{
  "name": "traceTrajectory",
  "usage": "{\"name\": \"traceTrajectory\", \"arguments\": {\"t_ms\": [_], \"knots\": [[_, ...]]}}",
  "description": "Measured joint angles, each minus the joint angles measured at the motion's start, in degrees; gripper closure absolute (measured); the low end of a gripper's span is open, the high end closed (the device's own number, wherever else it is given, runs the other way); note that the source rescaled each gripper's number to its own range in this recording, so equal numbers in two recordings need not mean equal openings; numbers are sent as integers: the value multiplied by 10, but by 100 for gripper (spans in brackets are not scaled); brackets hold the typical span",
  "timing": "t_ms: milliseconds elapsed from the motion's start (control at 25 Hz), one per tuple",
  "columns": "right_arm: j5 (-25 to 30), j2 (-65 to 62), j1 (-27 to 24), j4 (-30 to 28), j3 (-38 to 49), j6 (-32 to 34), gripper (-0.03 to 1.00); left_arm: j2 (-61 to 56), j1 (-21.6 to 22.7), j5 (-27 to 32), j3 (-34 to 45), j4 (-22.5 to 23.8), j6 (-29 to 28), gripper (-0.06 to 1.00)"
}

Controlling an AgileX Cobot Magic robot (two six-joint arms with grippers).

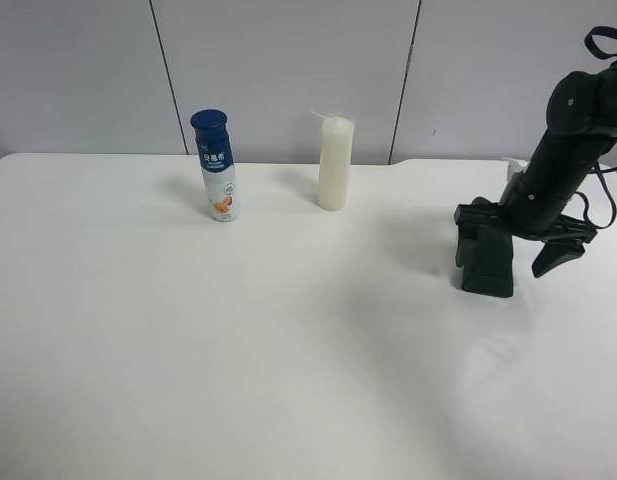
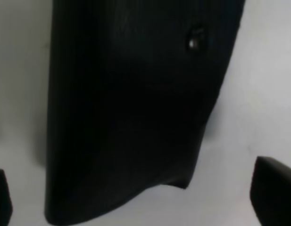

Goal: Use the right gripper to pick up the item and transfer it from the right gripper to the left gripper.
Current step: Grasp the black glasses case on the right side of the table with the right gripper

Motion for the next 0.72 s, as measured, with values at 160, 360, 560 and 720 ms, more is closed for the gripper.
{"name": "traceTrajectory", "arguments": {"t_ms": [160,360,560,720], "knots": [[-18,21,0,-1,0,0,-3,0,0,0,0,0,0,-6],[-42,35,0,-1,0,0,-3,0,0,0,0,0,0,-6],[-59,38,0,0,-1,0,-3,0,0,0,0,0,0,-6],[-53,52,0,0,-3,-1,-3,0,0,0,0,0,0,-6]]}}
